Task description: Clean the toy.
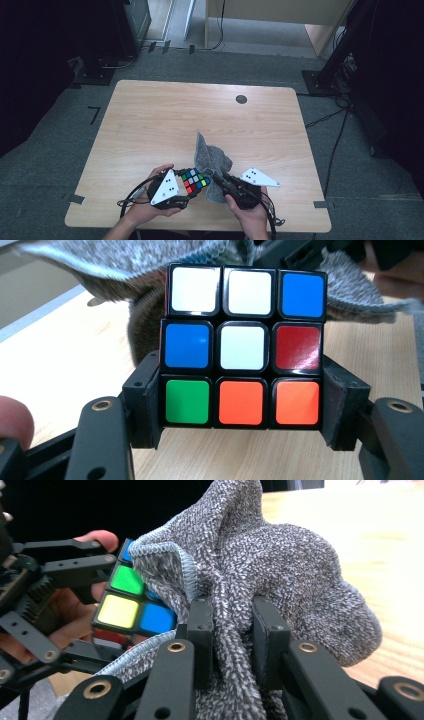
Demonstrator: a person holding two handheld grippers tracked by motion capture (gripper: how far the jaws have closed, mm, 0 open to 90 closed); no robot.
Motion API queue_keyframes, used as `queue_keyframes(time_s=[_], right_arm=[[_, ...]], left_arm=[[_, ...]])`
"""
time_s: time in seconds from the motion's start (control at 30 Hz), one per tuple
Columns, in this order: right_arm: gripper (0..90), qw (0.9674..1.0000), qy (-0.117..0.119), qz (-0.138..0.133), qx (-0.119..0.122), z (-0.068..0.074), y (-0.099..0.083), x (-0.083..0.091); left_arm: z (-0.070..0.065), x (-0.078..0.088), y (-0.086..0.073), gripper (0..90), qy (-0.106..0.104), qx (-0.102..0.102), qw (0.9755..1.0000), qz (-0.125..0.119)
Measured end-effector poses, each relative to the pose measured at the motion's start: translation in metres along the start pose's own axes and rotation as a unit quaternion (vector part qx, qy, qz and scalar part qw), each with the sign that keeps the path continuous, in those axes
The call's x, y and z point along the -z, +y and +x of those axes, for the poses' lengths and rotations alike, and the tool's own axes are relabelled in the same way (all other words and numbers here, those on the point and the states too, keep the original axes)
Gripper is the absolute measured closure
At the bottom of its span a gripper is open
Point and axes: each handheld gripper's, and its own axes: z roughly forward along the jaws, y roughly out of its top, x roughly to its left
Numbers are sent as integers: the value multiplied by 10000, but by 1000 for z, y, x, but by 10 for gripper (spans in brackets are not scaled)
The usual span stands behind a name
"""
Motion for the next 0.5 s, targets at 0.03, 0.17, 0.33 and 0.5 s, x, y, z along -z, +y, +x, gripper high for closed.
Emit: queue_keyframes(time_s=[0.03,0.17,0.33,0.5], right_arm=[[745,10000,10,16,-57,-1,-1,-1],[746,9999,-1,49,-103,-2,-3,-3],[745,9995,43,178,-239,-4,-6,-7],[747,9992,65,261,-304,-4,-8,-9]], left_arm=[[0,0,0,341,4,-1,10000,5],[0,0,0,340,25,-1,10000,-7],[0,3,4,337,-23,116,9998,-142],[1,4,4,336,-11,103,9998,-173]])
